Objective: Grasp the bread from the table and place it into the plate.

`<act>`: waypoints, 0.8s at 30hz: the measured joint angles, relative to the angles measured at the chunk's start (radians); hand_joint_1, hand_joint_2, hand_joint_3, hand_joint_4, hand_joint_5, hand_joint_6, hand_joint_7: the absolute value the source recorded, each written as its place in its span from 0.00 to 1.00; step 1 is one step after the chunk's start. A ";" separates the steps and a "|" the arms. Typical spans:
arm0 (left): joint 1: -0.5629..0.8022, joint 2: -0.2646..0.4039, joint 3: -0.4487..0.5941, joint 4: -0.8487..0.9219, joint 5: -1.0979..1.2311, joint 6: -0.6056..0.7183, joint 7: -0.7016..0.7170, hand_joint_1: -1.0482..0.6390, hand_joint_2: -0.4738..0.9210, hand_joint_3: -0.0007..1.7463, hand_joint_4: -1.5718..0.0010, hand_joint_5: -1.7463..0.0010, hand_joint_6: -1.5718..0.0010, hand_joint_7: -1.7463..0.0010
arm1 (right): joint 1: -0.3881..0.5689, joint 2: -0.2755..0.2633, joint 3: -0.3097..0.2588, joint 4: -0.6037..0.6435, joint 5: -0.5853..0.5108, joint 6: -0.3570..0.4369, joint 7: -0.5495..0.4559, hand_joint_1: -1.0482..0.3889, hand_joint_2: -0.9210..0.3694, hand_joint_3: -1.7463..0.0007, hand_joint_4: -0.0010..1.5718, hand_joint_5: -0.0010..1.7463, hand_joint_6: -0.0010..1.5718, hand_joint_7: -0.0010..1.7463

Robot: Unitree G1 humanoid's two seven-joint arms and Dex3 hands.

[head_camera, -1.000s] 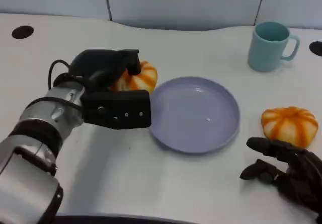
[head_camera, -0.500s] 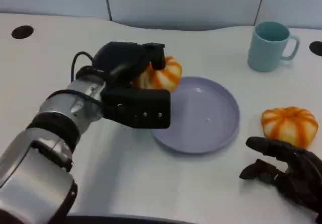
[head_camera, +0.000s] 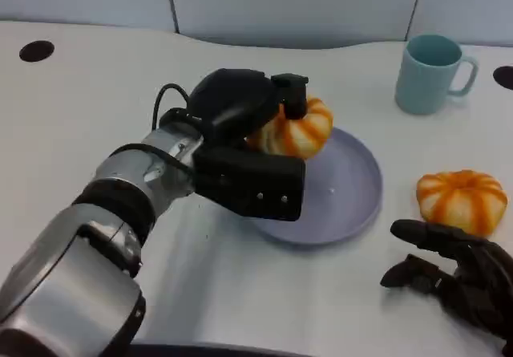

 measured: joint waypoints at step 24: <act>-0.001 -0.054 -0.038 0.027 0.022 0.023 -0.055 0.49 0.79 0.53 0.48 0.10 0.54 0.18 | 0.000 0.009 0.000 -0.007 0.004 0.016 0.007 0.46 0.00 0.93 0.34 0.62 0.61 0.01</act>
